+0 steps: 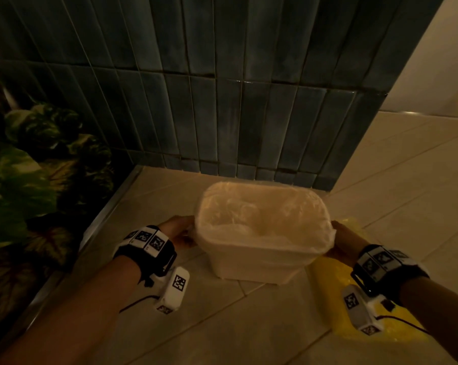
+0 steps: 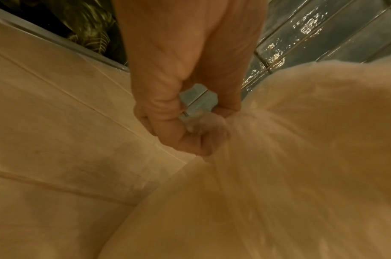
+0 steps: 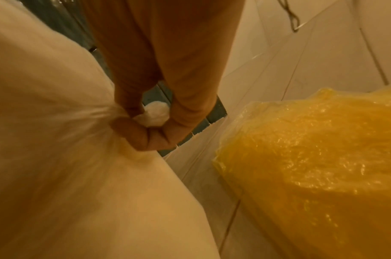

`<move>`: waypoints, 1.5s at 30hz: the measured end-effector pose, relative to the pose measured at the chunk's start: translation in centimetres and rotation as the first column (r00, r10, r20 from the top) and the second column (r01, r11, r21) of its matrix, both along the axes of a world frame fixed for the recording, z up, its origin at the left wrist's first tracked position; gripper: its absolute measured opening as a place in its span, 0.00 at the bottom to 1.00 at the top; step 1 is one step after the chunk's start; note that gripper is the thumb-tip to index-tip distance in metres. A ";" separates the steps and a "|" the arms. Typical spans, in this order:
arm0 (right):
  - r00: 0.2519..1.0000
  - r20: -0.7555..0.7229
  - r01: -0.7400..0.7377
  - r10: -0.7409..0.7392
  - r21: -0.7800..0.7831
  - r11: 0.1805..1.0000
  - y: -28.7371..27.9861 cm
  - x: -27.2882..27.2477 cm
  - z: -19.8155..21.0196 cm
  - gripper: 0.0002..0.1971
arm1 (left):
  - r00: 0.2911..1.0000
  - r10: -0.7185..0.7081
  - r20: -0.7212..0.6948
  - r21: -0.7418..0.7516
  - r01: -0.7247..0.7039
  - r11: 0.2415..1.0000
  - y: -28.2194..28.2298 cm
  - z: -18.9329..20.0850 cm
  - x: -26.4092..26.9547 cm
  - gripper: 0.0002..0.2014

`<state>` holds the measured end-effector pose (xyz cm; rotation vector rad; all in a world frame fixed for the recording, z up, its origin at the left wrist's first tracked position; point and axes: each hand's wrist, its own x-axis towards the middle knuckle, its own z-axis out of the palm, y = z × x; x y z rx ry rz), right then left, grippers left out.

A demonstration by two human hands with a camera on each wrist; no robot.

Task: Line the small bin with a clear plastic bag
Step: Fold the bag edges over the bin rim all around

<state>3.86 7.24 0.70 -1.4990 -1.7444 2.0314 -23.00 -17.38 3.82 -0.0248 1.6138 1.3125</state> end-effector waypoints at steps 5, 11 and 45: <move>0.997 -0.078 -0.012 0.005 -0.093 0.996 -0.8 0.1 0.9 0.45 | 0.999 0.008 -0.033 -0.036 -0.009 0.999 0.0 -0.1 0.0 0.09; 0.995 0.101 -0.015 0.019 -0.039 0.999 -0.6 0.5 2.2 0.15 | 0.995 -0.027 -0.098 -0.026 0.024 0.999 -0.8 0.2 -0.5 0.07; 0.950 0.242 -0.234 0.199 0.125 0.964 -0.9 2.4 3.4 0.11 | 0.732 -0.496 -0.467 -0.235 0.438 0.868 -1.8 1.1 -2.4 0.08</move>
